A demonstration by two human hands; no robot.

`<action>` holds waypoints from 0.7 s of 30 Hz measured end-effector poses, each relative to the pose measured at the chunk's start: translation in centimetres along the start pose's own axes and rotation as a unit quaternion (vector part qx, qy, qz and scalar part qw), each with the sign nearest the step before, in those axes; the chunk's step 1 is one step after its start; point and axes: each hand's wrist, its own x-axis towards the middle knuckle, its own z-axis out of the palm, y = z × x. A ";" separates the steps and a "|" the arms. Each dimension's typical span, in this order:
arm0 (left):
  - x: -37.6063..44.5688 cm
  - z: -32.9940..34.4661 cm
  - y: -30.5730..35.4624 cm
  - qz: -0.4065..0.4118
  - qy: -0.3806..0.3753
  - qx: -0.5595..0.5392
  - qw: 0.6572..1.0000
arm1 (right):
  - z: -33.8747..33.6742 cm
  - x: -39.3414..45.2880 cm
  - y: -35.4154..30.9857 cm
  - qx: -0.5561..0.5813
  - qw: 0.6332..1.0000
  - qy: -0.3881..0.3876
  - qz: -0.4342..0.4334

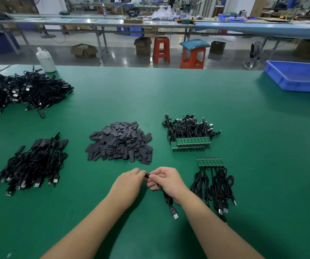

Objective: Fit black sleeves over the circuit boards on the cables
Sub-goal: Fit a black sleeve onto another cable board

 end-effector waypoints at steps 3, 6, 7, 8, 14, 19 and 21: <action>0.0 0.0 0.0 -0.003 -0.010 0.000 1.000 | 0.2 0.0 0.0 -0.016 1.000 0.005 0.001; -0.1 -0.1 0.1 -0.005 -0.014 -0.001 1.000 | 0.3 0.0 0.0 -0.023 1.000 0.007 0.000; -0.1 -0.1 0.1 -0.005 -0.015 0.000 1.000 | 0.3 0.0 0.0 -0.022 1.000 0.008 0.001; 0.0 -0.2 0.2 -0.005 -0.017 0.001 1.000 | 0.3 0.0 0.0 -0.019 1.000 0.009 0.001; -0.1 -0.5 0.4 0.000 -0.031 -0.001 1.000 | 0.1 0.0 -0.1 -0.021 1.000 -0.001 0.004; -0.2 -1.1 0.3 0.008 -0.031 0.006 0.999 | 0.1 -0.1 -0.2 -0.018 1.000 -0.010 -0.001; -0.2 -1.5 0.2 0.017 -0.033 0.011 0.999 | 0.1 -0.2 -0.3 -0.029 0.999 -0.018 -0.005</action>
